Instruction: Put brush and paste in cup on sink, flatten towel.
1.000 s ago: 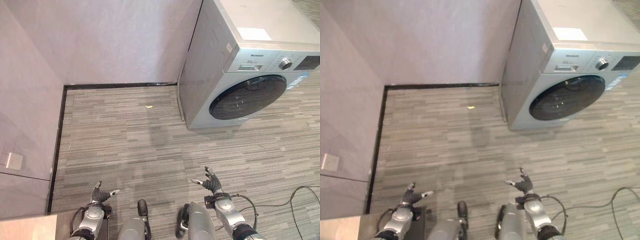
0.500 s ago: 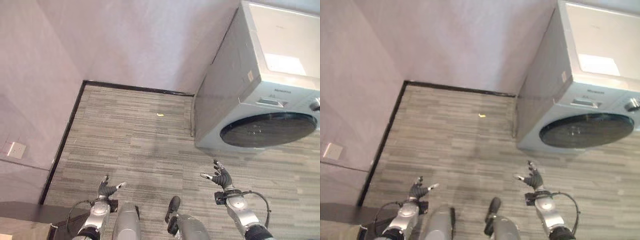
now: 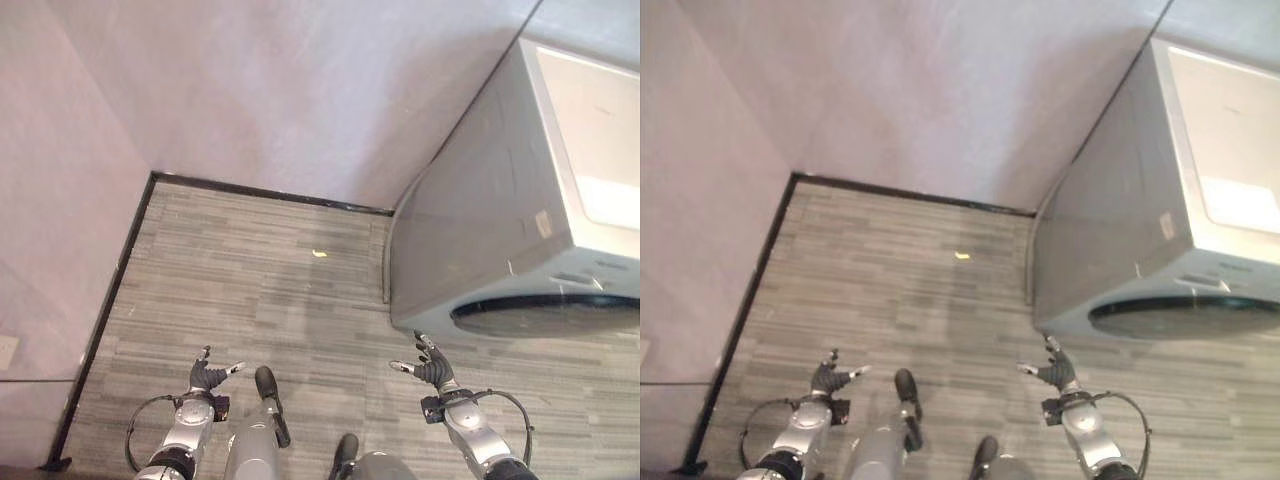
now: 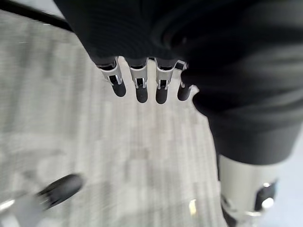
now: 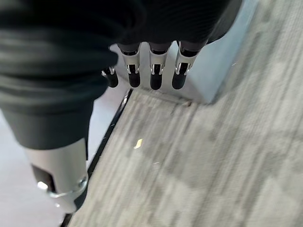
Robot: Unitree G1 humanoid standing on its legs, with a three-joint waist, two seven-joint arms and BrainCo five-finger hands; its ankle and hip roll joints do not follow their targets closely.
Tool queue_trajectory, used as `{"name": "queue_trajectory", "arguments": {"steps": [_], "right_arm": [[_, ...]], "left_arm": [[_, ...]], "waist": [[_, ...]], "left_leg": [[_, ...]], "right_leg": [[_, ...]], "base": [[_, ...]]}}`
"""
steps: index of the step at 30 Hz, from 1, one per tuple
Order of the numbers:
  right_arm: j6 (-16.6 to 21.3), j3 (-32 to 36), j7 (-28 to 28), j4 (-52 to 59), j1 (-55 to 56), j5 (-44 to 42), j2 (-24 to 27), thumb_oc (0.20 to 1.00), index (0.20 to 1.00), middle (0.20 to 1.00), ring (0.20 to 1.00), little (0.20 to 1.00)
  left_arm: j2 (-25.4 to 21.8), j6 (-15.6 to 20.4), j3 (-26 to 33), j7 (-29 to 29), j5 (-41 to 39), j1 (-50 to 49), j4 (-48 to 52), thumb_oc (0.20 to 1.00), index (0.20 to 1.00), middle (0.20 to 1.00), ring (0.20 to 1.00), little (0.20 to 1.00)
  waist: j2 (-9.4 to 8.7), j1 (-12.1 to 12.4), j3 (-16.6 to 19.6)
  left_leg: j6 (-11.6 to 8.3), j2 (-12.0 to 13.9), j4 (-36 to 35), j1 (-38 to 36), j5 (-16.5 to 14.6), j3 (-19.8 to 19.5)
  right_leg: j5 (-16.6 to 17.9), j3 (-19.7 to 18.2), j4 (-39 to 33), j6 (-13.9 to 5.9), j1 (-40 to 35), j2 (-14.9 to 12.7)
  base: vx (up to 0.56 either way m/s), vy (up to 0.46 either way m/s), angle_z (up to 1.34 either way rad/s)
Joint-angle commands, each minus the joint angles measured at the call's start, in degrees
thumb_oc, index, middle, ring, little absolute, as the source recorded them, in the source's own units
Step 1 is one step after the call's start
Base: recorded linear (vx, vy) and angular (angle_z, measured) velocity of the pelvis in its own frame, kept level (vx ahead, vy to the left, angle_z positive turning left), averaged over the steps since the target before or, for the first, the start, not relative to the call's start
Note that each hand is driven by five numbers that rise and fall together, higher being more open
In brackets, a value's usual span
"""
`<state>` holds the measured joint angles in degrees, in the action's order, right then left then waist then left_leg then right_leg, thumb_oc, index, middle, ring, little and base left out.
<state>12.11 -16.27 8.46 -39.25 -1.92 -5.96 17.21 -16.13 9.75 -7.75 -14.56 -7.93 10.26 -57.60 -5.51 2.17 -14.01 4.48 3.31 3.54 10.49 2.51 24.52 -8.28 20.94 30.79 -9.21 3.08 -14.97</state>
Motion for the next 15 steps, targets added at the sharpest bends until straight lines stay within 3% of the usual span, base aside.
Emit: {"name": "queue_trajectory", "arguments": {"steps": [1,2,3,5,6,7,8,9,12,13,15], "right_arm": [[1.22,1.27,0.31,1.44,-1.41,-0.47,-0.63,1.000,1.000,1.000,1.000,1.000],[1.24,1.39,0.38,1.43,-1.41,-0.54,-0.72,1.000,1.000,1.000,1.000,1.000],[1.55,1.53,0.39,1.77,-1.49,-0.90,-0.78,1.000,1.000,1.000,1.000,1.000],[1.65,1.60,0.30,1.94,-1.21,-0.95,-0.75,1.000,1.000,1.000,1.000,1.000],[1.81,1.68,0.29,2.33,-1.02,-0.82,-0.77,1.000,1.000,1.000,1.000,1.000],[1.81,1.67,0.29,2.33,-1.02,-0.81,-0.77,1.000,1.000,1.000,1.000,1.000],[1.99,1.71,0.43,2.34,-1.25,-0.75,-0.58,1.000,1.000,1.000,1.000,1.000],[2.09,1.63,0.66,3.12,-1.01,-0.74,-0.27,1.000,1.000,1.000,1.000,1.000],[2.28,2.43,0.74,4.52,0.05,-0.81,0.96,1.000,1.000,1.000,1.000,1.000],[2.28,2.42,0.74,4.52,0.05,-0.81,0.96,1.000,1.000,1.000,1.000,1.000],[2.43,3.33,-0.30,5.28,1.38,-0.44,2.10,1.000,1.000,1.000,1.000,1.000]], "left_arm": [[-2.67,1.07,-0.94,-0.73,2.57,-0.17,0.72,1.000,1.000,1.000,1.000,1.000],[-2.82,1.05,-1.22,-0.85,2.83,-0.22,0.92,1.000,1.000,1.000,1.000,1.000],[-2.95,0.98,-1.85,-0.82,3.63,-0.58,1.16,1.000,1.000,1.000,1.000,1.000],[-3.03,1.08,-2.04,-0.90,3.72,-0.60,1.30,1.000,1.000,1.000,1.000,1.000],[-3.10,1.42,-2.19,-1.00,3.68,-0.85,1.58,1.000,1.000,1.000,1.000,1.000],[-3.09,1.42,-2.19,-1.00,3.68,-0.87,1.58,1.000,1.000,1.000,1.000,1.000],[-3.26,1.59,-2.44,-1.26,3.47,-0.70,2.05,1.000,1.000,1.000,1.000,1.000],[-2.98,2.04,-2.40,-1.62,3.22,-0.75,2.19,1.000,1.000,1.000,1.000,1.000],[-2.94,2.79,-3.05,-1.60,3.56,-0.71,3.45,1.000,1.000,1.000,1.000,1.000],[-2.95,2.79,-3.05,-1.60,3.56,-0.71,3.45,1.000,1.000,1.000,1.000,1.000],[-3.19,3.56,-2.92,-1.56,3.14,-1.23,6.06,1.000,1.000,1.000,1.000,1.000]], "waist": [[-1.15,1.12,0.43],[-0.73,0.86,0.15],[0.44,0.17,0.15],[0.43,0.07,0.41],[0.22,0.51,1.00],[0.29,0.35,0.94],[0.40,0.66,1.46],[0.23,0.13,1.93],[0.14,-0.88,2.27],[0.09,-0.98,2.40],[-1.11,-0.08,2.29]], "left_leg": [[-1.72,-0.33,4.04,3.12,-2.14,-2.05],[-1.16,-0.69,3.79,1.95,-2.78,-2.68],[-0.48,-0.75,2.89,0.38,-2.66,-4.70],[-0.74,-1.34,2.24,-0.60,-2.83,-5.59],[-1.92,-1.71,1.91,-2.39,-4.91,-7.31],[-1.96,-1.67,1.94,-2.43,-4.91,-7.49],[-2.24,-1.31,1.96,-1.85,-4.08,-8.04],[-3.05,-1.80,2.25,-3.06,-4.90,-11.05],[-3.86,-2.26,3.49,-3.82,-6.24,-17.12],[-3.84,-2.33,3.45,-3.65,-6.13,-17.19],[-4.00,-3.92,7.27,-3.23,-7.99,-21.27]], "right_leg": [[17.34,-0.81,1.32,-3.11,-1.44,0.28],[17.76,-1.13,4.36,-3.26,0.06,0.43],[15.99,-3.47,2.68,-1.64,4.33,3.96],[14.75,-2.53,-1.25,-1.00,5.04,3.39],[13.03,1.05,-8.86,-1.69,3.43,-0.42],[13.06,1.28,-9.04,-1.66,3.18,-0.34],[13.39,0.81,-14.27,-0.67,4.54,-0.18],[15.12,-3.49,-22.28,-1.33,5.76,-0.26],[19.02,-11.18,-28.55,-2.86,7.14,-1.63],[19.08,-11.12,-28.59,-2.86,7.26,-1.70],[18.97,-8.77,-27.08,-3.30,5.60,-1.91]], "base": [[0.21,0.207,0.22],[0.26,0.134,0.30],[0.36,0.155,0.23],[0.30,0.023,0.32],[0.22,-0.051,0.40],[0.25,-0.120,0.49],[0.26,-0.159,0.50],[0.36,-0.216,0.74],[0.31,-0.180,1.03],[0.26,-0.159,1.77],[0.21,-0.221,1.71]]}}
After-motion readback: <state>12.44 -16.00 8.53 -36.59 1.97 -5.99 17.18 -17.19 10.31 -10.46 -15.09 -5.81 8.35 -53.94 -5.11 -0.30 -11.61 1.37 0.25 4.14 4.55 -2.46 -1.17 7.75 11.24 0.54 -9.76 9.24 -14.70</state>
